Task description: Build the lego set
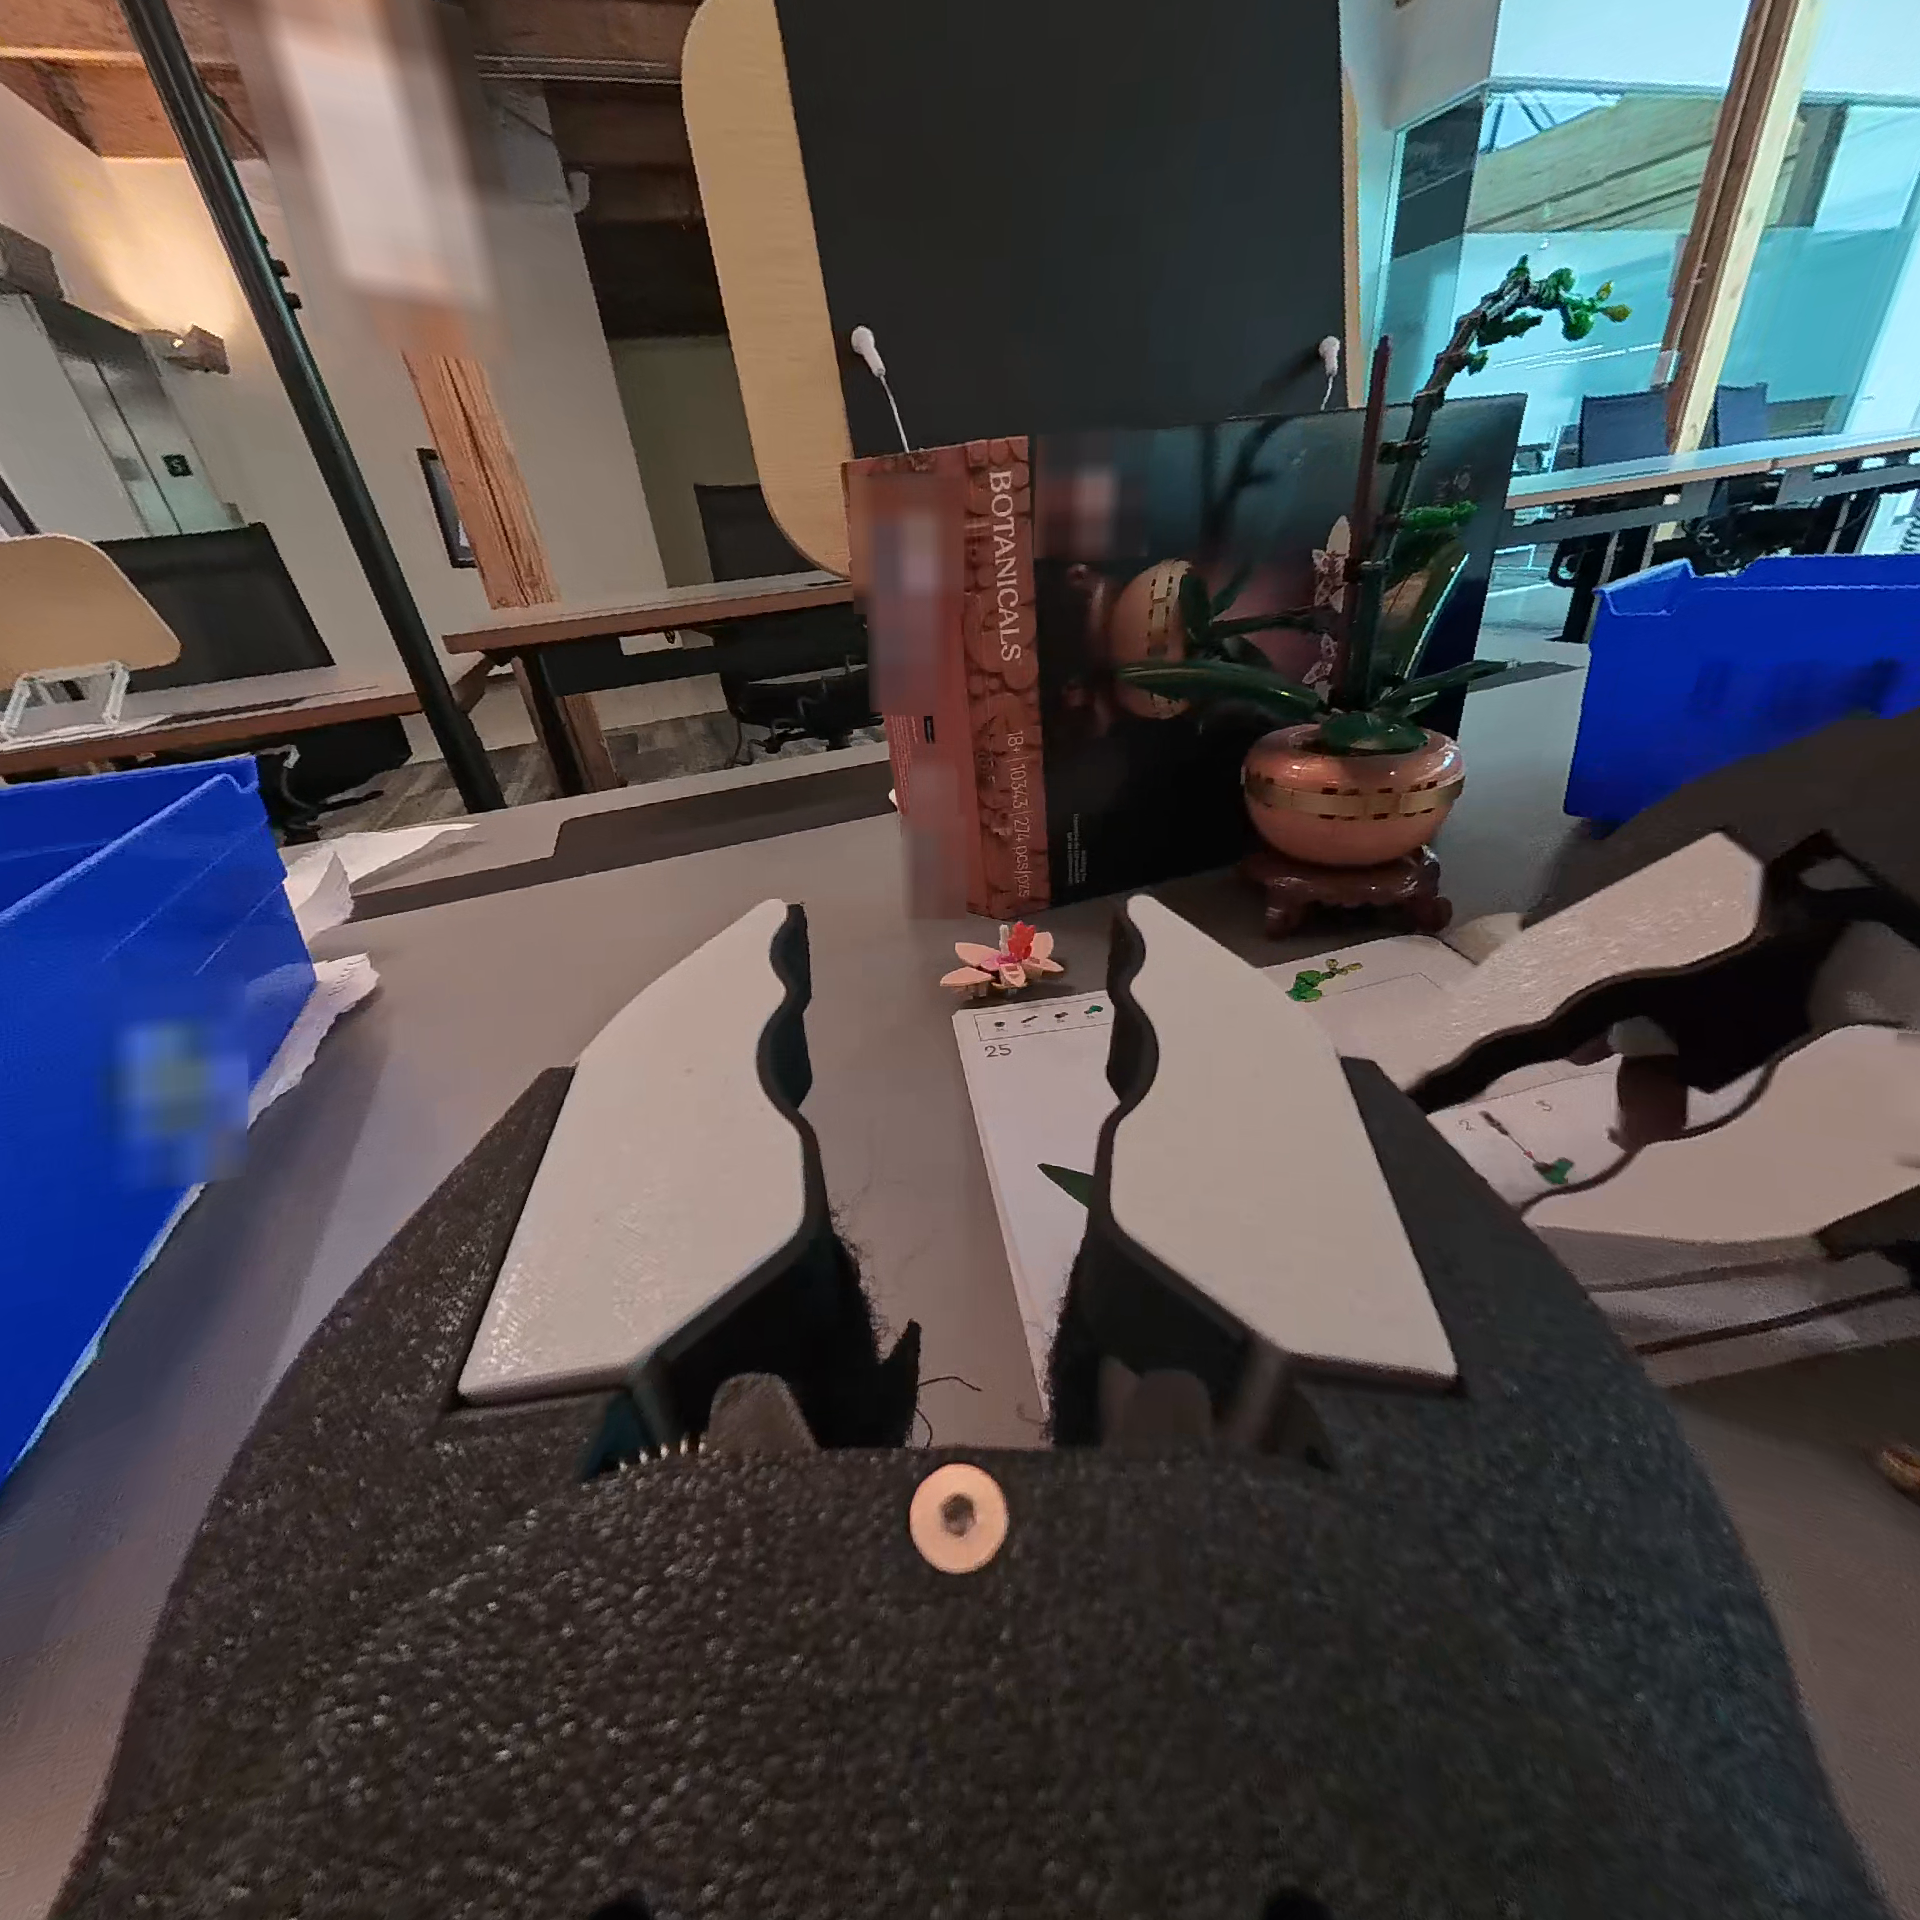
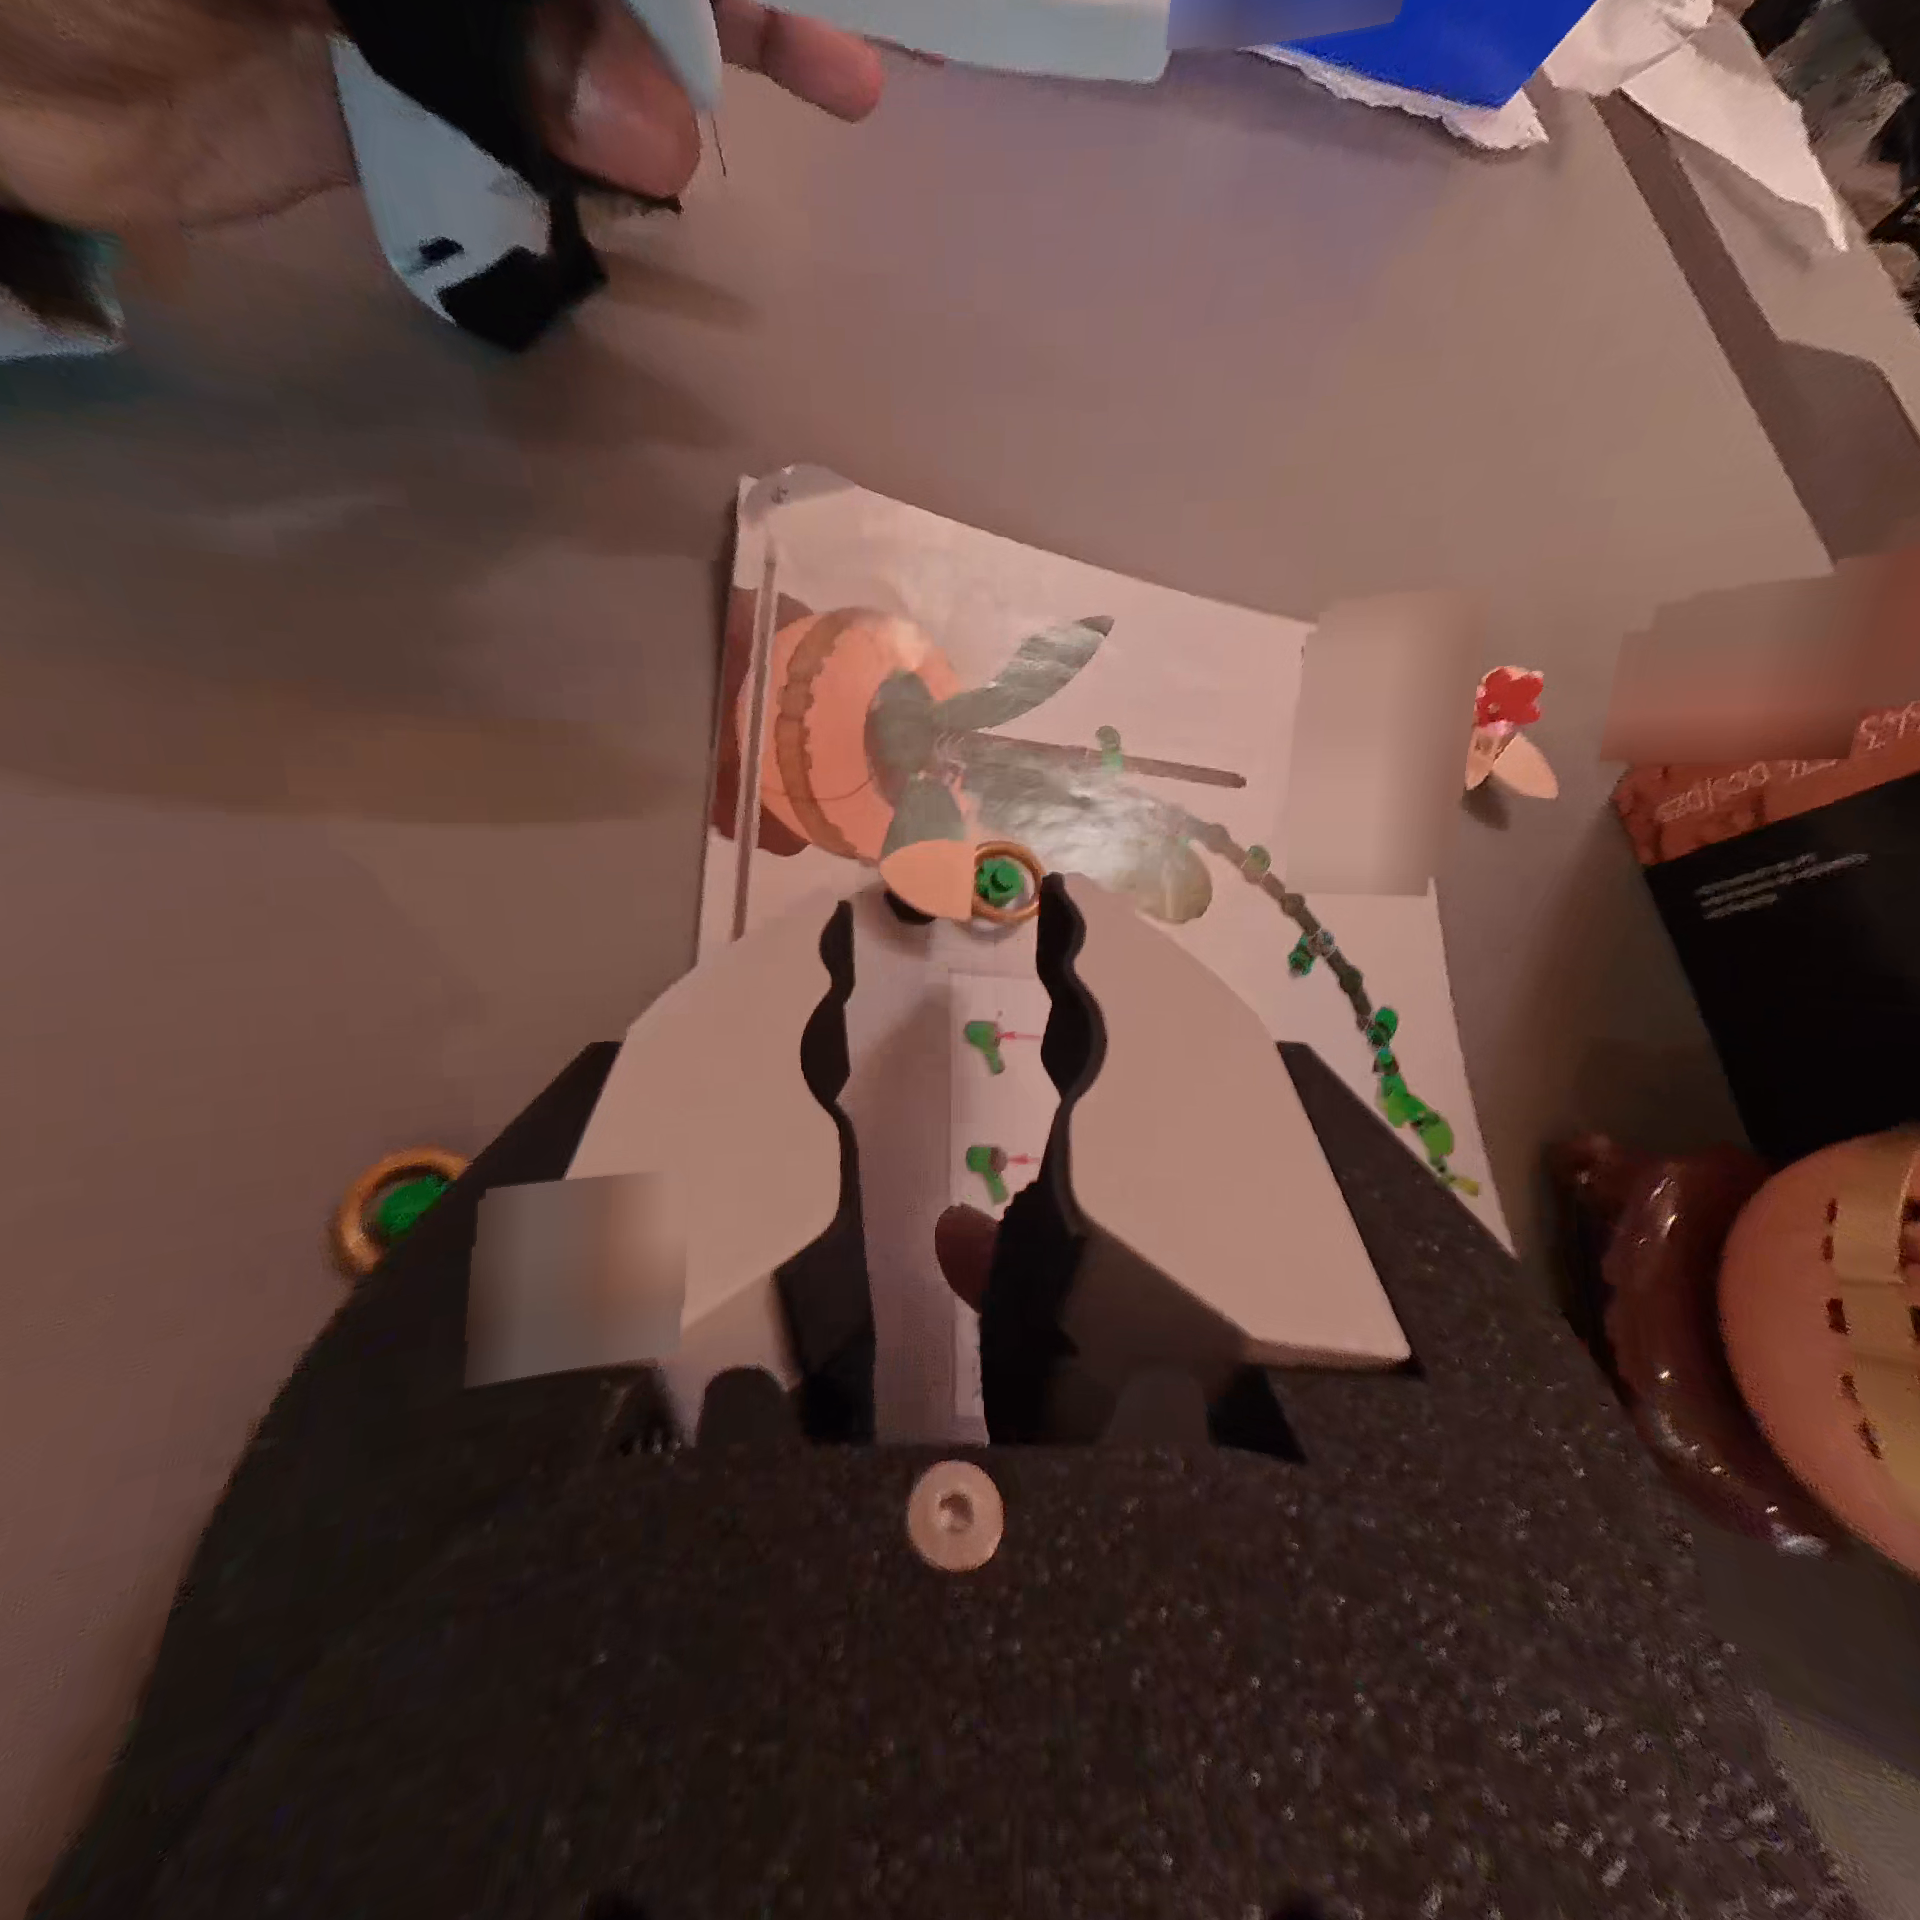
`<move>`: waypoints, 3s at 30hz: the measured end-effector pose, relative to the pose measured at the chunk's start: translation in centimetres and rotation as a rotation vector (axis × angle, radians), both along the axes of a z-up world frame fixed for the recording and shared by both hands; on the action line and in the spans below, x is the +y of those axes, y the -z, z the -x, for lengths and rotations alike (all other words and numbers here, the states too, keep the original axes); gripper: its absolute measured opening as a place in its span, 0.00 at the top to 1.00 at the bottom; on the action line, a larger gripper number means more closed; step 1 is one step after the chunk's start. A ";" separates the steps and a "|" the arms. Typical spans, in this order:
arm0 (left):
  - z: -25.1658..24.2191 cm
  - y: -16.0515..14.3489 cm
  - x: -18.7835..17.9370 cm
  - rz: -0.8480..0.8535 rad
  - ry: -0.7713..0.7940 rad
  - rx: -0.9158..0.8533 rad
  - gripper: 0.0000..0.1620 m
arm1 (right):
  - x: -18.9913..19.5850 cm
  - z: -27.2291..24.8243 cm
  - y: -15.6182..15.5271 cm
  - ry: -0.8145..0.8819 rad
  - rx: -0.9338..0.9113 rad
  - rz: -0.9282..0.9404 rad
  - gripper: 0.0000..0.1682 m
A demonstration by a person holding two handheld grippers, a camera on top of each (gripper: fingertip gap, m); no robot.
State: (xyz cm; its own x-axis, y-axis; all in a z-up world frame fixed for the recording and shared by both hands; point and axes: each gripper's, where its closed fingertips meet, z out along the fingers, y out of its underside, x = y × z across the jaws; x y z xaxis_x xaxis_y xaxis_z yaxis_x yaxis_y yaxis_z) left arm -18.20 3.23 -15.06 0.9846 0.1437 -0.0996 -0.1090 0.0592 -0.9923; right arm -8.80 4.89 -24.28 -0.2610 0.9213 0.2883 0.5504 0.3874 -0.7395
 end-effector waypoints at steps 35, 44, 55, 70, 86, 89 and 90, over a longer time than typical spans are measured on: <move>-9.7 10.0 0.5 0.814 0.420 -0.071 0.80 | 1.6 0.9 1.0 -0.749 -0.356 -0.067 0.88; -8.6 10.0 -0.6 0.823 0.482 -0.021 0.85 | 0.7 -1.6 0.0 -0.383 -0.258 0.091 0.92; -8.3 9.0 0.2 0.757 0.648 0.149 0.85 | 0.9 1.3 0.8 -0.500 -0.205 0.067 0.84; -8.1 9.9 0.2 0.805 0.682 0.155 0.91 | 0.9 0.7 -0.2 -0.453 -0.197 0.083 0.83; -8.2 9.9 0.1 0.845 0.692 0.052 0.92 | 0.2 0.8 1.0 -0.346 -0.250 0.252 0.94; -8.2 9.9 0.1 0.841 0.674 0.090 0.92 | 0.2 0.7 1.0 -0.336 -0.226 0.175 0.93; -8.2 9.9 0.1 0.841 0.668 0.121 0.92 | 0.2 0.7 1.0 -0.334 -0.223 0.161 0.93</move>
State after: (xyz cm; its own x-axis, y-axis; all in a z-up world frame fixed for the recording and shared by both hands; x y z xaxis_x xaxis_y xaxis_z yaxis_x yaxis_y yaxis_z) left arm -10.00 3.30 -24.96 0.8152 -0.5789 -0.0176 -0.4075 -0.5517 -0.7277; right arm -9.52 5.13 -25.29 -0.5924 0.8040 0.0504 0.5674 0.4609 -0.6823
